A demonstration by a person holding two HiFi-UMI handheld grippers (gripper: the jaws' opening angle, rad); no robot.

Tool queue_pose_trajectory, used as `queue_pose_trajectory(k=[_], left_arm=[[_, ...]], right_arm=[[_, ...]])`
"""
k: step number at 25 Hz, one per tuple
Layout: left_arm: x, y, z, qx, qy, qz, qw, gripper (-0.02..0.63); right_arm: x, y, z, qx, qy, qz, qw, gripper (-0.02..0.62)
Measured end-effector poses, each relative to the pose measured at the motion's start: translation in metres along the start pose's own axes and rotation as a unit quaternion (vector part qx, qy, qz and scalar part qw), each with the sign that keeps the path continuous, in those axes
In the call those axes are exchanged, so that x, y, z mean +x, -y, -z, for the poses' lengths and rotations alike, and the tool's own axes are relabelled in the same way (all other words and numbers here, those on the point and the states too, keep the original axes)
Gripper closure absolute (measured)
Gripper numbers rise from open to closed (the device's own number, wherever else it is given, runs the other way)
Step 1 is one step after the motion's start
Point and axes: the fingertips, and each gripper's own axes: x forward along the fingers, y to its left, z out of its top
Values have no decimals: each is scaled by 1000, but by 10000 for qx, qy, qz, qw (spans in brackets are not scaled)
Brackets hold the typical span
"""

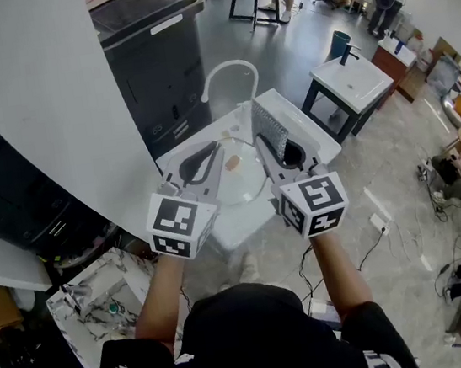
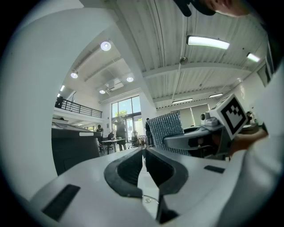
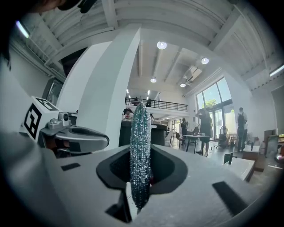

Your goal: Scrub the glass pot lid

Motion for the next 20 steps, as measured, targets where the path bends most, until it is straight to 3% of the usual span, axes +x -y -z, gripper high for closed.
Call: queue_pose_trajectory(k=[20], left_arm=[[-21, 20, -7, -49, 38, 25, 10000, 586]], right_arm=[[-27, -13, -3, 111, 27, 24, 9999, 528]])
